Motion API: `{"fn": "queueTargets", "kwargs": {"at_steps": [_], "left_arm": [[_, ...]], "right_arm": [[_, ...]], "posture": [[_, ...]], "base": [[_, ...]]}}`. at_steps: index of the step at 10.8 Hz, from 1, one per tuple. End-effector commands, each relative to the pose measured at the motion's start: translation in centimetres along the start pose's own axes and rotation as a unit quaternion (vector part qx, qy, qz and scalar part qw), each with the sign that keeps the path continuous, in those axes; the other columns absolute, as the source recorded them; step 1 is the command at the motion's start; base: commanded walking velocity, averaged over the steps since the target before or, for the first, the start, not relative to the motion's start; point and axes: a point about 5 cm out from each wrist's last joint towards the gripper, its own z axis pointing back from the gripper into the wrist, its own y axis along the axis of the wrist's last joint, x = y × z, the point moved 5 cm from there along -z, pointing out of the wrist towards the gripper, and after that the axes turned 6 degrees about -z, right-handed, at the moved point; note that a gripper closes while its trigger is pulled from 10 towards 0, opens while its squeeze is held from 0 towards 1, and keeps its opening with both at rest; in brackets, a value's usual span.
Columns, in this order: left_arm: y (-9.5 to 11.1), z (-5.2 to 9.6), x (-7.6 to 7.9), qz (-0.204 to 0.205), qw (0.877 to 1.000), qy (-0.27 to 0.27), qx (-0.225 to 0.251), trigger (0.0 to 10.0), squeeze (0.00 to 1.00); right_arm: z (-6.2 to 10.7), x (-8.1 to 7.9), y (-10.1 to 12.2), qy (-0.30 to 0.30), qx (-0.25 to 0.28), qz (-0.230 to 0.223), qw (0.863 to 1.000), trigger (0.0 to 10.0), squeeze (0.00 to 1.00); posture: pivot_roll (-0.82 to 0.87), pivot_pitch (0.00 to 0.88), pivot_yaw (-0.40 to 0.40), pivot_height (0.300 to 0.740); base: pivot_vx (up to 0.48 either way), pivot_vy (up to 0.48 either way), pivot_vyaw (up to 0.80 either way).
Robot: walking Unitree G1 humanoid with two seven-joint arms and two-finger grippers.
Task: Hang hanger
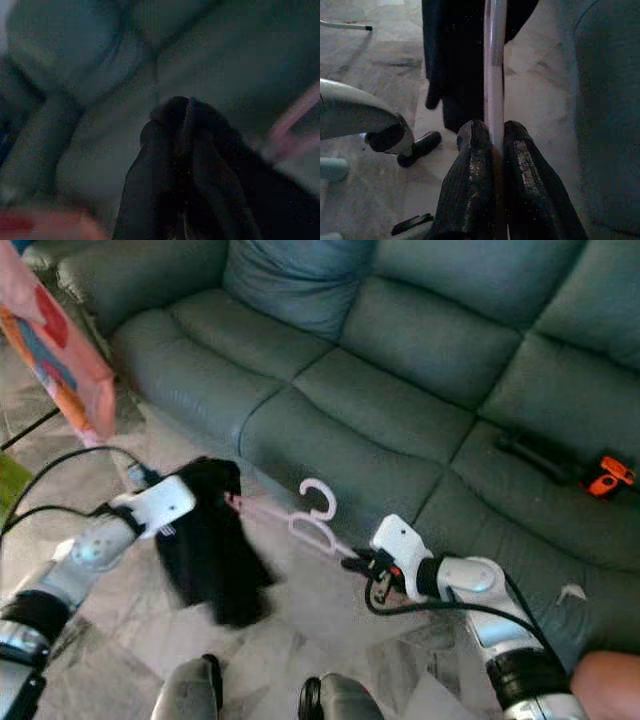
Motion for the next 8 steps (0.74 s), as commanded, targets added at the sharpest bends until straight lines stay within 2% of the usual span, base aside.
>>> {"fn": "queueTargets", "kwargs": {"at_steps": [1, 2, 3, 5, 6, 7, 8], "left_arm": [[2.4, -0.3, -0.6, 0.000, 0.998, 0.008, 0.061, 10.0, 0.00], [3.0, -0.1, 0.5, -0.005, 0.997, -0.021, 0.080, 10.0, 0.00], [2.1, 0.4, 1.8, -0.022, 0.996, -0.048, 0.069, 10.0, 0.00], [-1.3, 0.6, 0.8, -0.066, 0.997, -0.029, -0.020, 10.0, 0.00], [-2.9, 0.8, -0.5, -0.066, 0.996, 0.007, -0.065, 10.0, 0.00], [-3.6, 1.0, -1.4, -0.069, 0.993, 0.032, -0.087, 10.0, 0.00], [-3.4, 0.9, -1.8, -0.066, 0.994, 0.042, -0.082, 10.0, 0.00]], "right_arm": [[0.0, -0.1, 0.2, 0.002, 0.001, 0.000, 1.000, 10.0, 0.00], [-0.1, -0.3, 0.5, 0.006, 0.005, -0.003, 1.000, 10.0, 0.00], [0.2, -0.6, 1.0, 0.016, 0.006, 0.001, 1.000, 10.0, 0.00], [1.6, -1.1, 1.0, 0.048, -0.020, 0.027, 0.998, 10.0, 0.00], [2.6, -1.5, 0.5, 0.067, -0.041, 0.028, 0.996, 10.0, 0.00], [3.5, -2.1, -0.3, 0.088, -0.066, 0.020, 0.994, 10.0, 0.00], [4.6, -2.2, -1.9, 0.096, -0.107, 0.019, 0.989, 10.0, 0.00]], "posture": [[0.02, 0.156, -0.058, 0.740], [0.02, 0.156, -0.058, 0.740], [0.02, 0.156, -0.056, 0.740], [0.01, 0.155, -0.061, 0.740], [0.00, 0.155, -0.060, 0.740], [0.00, 0.154, -0.061, 0.740], [0.00, 0.154, -0.062, 0.740]], "base": [[0.000, 0.000, 0.00], [0.000, 0.000, 0.00], [0.000, 0.000, 0.00], [0.000, 0.000, 0.00], [0.000, 0.000, 0.00], [0.000, 0.000, 0.00], [0.000, 0.000, 0.00]]}}
